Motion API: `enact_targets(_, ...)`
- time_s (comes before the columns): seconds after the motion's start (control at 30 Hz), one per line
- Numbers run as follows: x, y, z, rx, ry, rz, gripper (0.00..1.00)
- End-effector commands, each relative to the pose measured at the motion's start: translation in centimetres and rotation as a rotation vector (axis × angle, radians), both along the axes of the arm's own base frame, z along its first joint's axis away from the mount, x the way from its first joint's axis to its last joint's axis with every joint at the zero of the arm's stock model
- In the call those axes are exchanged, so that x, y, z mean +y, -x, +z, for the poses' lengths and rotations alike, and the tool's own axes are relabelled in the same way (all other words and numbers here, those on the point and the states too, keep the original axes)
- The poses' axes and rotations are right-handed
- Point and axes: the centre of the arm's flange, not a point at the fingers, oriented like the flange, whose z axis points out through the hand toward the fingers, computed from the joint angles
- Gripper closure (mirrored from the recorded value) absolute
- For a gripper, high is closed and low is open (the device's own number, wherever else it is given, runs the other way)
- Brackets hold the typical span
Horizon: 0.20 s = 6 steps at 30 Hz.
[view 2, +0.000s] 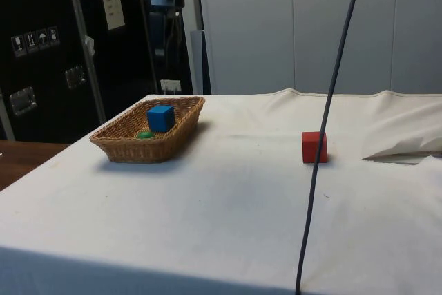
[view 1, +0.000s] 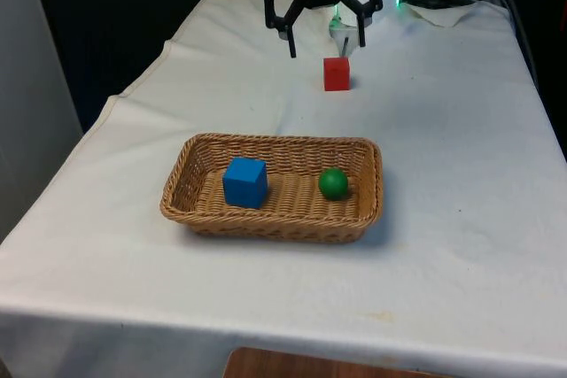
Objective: Place all non-red objects into the basket.
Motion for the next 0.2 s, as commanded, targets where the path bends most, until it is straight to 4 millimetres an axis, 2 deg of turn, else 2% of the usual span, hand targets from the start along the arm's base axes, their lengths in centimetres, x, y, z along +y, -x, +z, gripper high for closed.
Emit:
enact_targets(0.0, -0.16, -0.02, 0.09, -0.003, 0.009, -0.019, 0.0)
enact_targets(0.17, 0.0, -0.01, 0.01, 0.001, -0.001, -0.015, 0.0)
